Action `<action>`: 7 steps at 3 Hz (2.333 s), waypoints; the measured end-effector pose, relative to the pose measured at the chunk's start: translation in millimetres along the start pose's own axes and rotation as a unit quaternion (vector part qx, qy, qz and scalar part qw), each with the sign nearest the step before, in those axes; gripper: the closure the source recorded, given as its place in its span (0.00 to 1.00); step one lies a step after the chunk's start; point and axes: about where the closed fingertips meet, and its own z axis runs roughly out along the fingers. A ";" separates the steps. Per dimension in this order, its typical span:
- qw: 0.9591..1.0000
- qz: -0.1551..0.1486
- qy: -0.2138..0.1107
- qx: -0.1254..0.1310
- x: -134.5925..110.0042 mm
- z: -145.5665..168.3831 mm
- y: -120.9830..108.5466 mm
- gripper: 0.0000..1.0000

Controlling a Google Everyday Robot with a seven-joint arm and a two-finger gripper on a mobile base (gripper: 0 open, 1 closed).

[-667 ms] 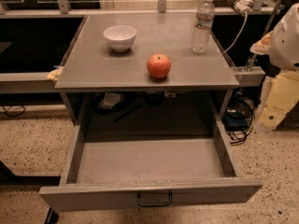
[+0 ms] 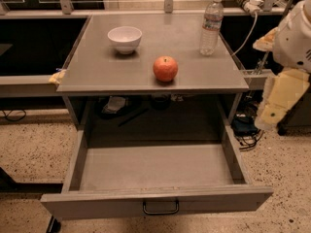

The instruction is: Place apple into top drawer

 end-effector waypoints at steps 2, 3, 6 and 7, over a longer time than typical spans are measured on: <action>0.991 -0.033 -0.120 0.042 -54.1 43.4 -87.9 0.00; 0.985 -0.035 -0.168 0.034 -86.2 73.0 -128.8 0.00; 0.977 -0.012 -0.204 -0.054 -140.2 164.5 -172.0 0.00; 0.975 -0.014 -0.207 -0.076 -149.5 195.0 -172.6 0.00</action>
Offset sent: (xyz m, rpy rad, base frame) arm 0.1824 0.0614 -0.0042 0.3231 -0.2381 0.1633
